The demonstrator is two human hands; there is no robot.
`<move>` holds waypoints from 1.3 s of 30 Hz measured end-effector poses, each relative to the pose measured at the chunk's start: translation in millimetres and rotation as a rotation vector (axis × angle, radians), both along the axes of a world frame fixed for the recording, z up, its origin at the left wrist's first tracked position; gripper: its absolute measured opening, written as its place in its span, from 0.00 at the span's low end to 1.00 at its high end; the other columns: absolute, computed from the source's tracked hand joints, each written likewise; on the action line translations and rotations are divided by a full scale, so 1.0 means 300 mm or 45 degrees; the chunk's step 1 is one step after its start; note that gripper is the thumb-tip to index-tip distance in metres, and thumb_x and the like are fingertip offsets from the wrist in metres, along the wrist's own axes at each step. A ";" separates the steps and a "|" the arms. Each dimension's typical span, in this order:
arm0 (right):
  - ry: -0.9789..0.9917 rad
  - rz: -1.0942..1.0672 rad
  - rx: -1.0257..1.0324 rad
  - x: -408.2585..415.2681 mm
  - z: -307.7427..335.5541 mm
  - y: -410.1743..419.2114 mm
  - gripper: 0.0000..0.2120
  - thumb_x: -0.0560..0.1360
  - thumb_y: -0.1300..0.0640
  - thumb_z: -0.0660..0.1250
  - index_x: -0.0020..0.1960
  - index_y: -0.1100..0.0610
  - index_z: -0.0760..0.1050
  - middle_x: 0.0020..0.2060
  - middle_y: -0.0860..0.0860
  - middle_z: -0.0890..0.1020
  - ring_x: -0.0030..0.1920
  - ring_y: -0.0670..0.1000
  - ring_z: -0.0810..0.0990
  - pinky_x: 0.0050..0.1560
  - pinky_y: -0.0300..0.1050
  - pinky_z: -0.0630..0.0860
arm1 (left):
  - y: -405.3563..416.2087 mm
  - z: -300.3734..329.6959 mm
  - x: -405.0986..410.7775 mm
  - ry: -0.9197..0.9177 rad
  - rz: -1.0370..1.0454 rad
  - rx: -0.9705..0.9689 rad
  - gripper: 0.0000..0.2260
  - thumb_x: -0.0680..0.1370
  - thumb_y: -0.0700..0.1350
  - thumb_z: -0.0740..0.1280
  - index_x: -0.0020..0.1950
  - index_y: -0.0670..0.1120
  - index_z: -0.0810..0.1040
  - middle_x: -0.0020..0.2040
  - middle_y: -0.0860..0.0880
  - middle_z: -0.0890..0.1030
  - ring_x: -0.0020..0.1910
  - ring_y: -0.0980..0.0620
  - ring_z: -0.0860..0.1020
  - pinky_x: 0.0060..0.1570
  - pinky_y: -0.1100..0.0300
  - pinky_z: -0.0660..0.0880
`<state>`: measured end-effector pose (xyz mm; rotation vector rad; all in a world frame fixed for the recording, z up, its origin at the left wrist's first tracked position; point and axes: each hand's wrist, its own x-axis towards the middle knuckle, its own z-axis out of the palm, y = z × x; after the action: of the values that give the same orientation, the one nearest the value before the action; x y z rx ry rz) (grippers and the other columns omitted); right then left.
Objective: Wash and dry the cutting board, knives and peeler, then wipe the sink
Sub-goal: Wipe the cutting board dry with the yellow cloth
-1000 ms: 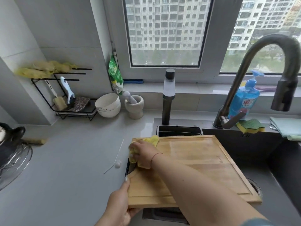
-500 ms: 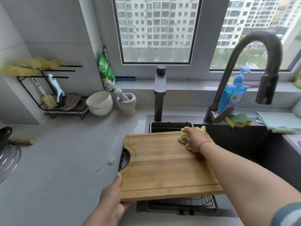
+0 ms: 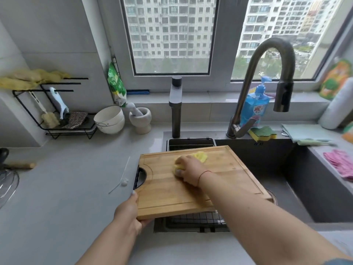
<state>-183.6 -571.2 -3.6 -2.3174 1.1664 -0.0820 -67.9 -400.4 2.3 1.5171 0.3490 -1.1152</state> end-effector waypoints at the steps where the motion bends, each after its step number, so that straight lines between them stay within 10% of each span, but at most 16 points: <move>1: -0.022 0.065 0.034 0.032 0.008 0.047 0.18 0.77 0.51 0.65 0.66 0.51 0.71 0.62 0.52 0.72 0.60 0.55 0.73 0.62 0.50 0.72 | -0.005 0.002 -0.002 0.003 0.004 0.003 0.15 0.80 0.52 0.65 0.57 0.42 0.69 0.44 0.40 0.75 0.40 0.40 0.76 0.32 0.43 0.77; 9: 0.009 0.254 0.091 0.000 0.046 0.146 0.20 0.77 0.52 0.65 0.68 0.46 0.68 0.67 0.48 0.68 0.62 0.53 0.72 0.62 0.50 0.71 | -0.008 0.025 -0.016 0.013 0.018 -0.020 0.14 0.81 0.52 0.64 0.57 0.43 0.70 0.42 0.41 0.75 0.37 0.41 0.76 0.20 0.46 0.77; 20: 0.247 -0.367 -0.098 -0.525 0.055 -0.109 0.21 0.77 0.49 0.65 0.68 0.48 0.68 0.62 0.52 0.74 0.58 0.53 0.76 0.59 0.48 0.73 | -0.002 0.034 -0.044 -0.003 0.015 -0.058 0.12 0.81 0.52 0.63 0.57 0.44 0.70 0.41 0.41 0.75 0.36 0.41 0.75 0.39 0.43 0.74; 24: 0.193 -0.457 -0.092 -0.524 0.066 -0.072 0.18 0.77 0.49 0.65 0.66 0.47 0.69 0.58 0.50 0.75 0.50 0.49 0.74 0.52 0.45 0.74 | 0.000 0.038 -0.037 -0.006 0.015 -0.068 0.12 0.81 0.51 0.62 0.57 0.44 0.70 0.41 0.41 0.75 0.36 0.41 0.75 0.31 0.41 0.78; 33: -0.052 0.100 -0.018 -0.222 0.099 0.263 0.16 0.77 0.50 0.64 0.64 0.46 0.71 0.63 0.44 0.72 0.58 0.48 0.73 0.60 0.45 0.73 | -0.008 0.048 -0.037 -0.003 0.026 -0.071 0.13 0.81 0.52 0.62 0.57 0.44 0.70 0.42 0.40 0.75 0.37 0.40 0.75 0.41 0.42 0.75; 39: 0.213 -0.101 -0.059 -0.412 0.136 0.125 0.19 0.76 0.46 0.65 0.66 0.44 0.69 0.60 0.46 0.75 0.54 0.49 0.76 0.55 0.44 0.76 | 0.005 0.059 -0.037 0.006 0.000 -0.048 0.13 0.81 0.52 0.62 0.57 0.42 0.70 0.42 0.40 0.75 0.37 0.39 0.75 0.29 0.44 0.77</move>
<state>-307.3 -533.6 37.2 -2.3548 1.3520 0.0578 -78.8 -399.1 19.9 1.4813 0.3292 -1.1195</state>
